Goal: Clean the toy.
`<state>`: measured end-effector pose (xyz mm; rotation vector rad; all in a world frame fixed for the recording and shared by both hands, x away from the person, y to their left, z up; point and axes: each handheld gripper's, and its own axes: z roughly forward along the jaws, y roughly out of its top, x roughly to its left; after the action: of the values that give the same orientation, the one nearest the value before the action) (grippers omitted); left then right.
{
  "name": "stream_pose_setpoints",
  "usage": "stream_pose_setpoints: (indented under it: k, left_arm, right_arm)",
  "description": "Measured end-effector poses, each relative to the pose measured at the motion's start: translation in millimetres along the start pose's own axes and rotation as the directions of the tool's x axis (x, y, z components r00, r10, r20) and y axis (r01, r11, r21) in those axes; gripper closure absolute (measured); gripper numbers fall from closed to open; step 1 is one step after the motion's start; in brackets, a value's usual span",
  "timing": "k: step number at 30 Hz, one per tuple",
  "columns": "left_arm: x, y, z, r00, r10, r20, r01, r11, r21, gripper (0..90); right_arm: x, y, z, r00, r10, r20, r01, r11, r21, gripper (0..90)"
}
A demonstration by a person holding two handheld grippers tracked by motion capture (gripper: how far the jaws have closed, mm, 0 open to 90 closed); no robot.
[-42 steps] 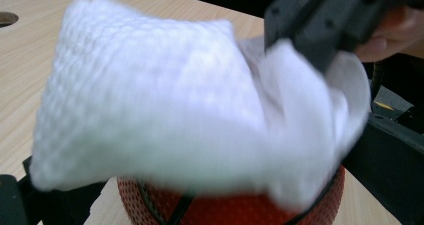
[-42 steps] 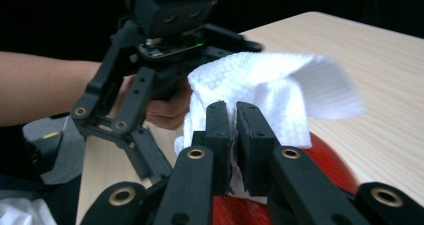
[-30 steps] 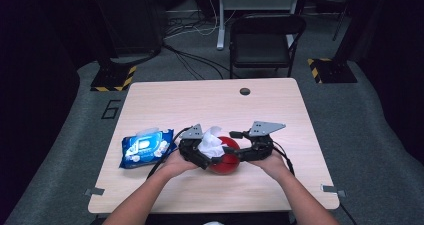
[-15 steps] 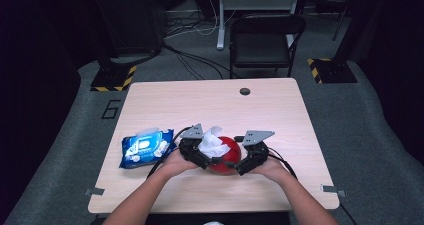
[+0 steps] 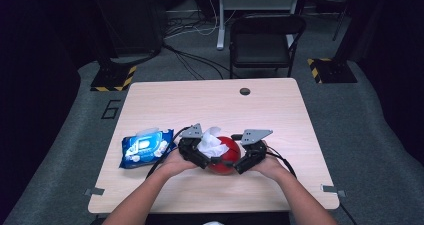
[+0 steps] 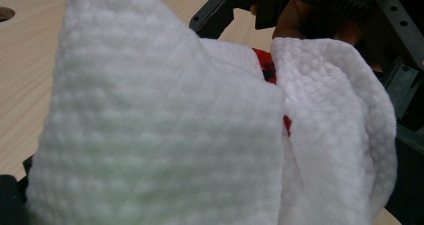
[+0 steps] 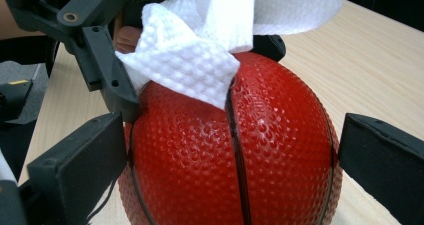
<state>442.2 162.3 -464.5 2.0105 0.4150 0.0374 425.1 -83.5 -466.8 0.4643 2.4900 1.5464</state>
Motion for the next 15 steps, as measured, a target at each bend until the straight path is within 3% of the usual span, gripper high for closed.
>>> stream_pose_setpoints:
  k: [4,10,12,14,15]
  left_arm:
    - [0.4,0.0,0.1,1.0000,-0.004,-0.005,0.004,1.0000,-0.001,0.0]
    - [-0.1,0.8,-1.0,0.9999,-0.014,-0.007,0.014,0.9999,-0.001,0.0]
    - [-0.5,2.7,-3.0,0.9997,-0.019,-0.017,0.019,0.9998,-0.003,0.0]
    - [-1.0,5.5,-8.4,0.9997,-0.015,-0.018,0.014,0.9990,-0.042,5.8]
    - [-2.1,7.6,-12.1,0.9994,-0.013,-0.034,0.011,0.9981,-0.060,16.0]
  right_arm:
    - [-0.3,2.4,-0.8,0.9999,-0.016,0.004,0.016,1.000,0.015,0.0]
    - [0.6,4.1,-0.1,1.0000,-0.002,0.007,0.002,1.000,0.030,0.0]
    - [-2.0,4.1,0.5,0.9996,0.027,-0.007,-0.026,0.999,0.045,0.0]
    - [-4.4,3.8,-0.3,0.9984,0.053,-0.018,-0.052,0.997,0.058,0.0]
    - [-3.7,3.3,-1.3,0.9991,0.038,-0.020,-0.037,0.998,0.057,0.0]
